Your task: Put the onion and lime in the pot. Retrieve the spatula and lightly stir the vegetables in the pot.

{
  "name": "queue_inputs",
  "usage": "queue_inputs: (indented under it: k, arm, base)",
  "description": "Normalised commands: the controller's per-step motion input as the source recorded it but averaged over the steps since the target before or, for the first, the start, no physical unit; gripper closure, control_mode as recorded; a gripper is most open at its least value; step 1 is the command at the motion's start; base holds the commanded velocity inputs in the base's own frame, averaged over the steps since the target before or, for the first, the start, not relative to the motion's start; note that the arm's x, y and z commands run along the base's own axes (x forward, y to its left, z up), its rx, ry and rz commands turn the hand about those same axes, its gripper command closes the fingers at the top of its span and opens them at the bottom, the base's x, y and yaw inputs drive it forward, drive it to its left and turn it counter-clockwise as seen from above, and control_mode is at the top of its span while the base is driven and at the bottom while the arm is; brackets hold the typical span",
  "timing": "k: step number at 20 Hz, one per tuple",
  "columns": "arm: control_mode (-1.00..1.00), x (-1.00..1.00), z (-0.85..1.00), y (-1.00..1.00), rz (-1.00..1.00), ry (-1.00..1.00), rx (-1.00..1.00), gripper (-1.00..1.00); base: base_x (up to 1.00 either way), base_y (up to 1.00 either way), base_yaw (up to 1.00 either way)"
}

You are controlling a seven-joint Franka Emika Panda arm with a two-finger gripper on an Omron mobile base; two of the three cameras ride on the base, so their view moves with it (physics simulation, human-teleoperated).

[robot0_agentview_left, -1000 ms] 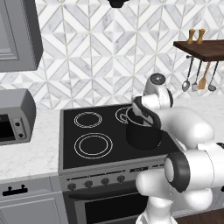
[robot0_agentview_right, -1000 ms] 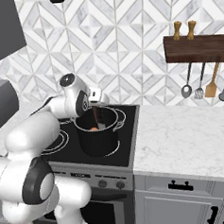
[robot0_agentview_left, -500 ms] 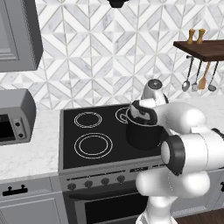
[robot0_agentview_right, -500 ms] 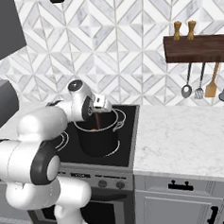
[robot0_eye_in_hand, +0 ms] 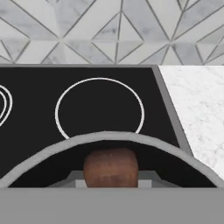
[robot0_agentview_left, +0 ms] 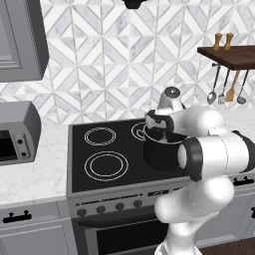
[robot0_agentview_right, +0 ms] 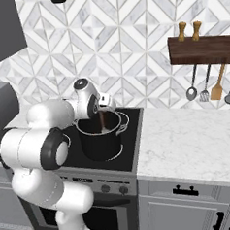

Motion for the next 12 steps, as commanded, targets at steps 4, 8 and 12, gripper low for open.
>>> queue_inputs:
  k: [4, 8, 12]
  arm:
    - [-1.00, 0.00, 0.00, 0.14, 0.05, -0.29, 0.00, 1.00]
    - [-1.00, 0.00, 0.00, 0.04, 0.02, -0.30, 0.00, 1.00]
    - [-1.00, 0.00, 0.03, -0.01, 0.00, -0.12, 0.00, 1.00]
  base:
    - [0.00, 0.00, 0.00]
    - [0.00, 0.00, 0.00]
    - [0.00, 0.00, 0.00]
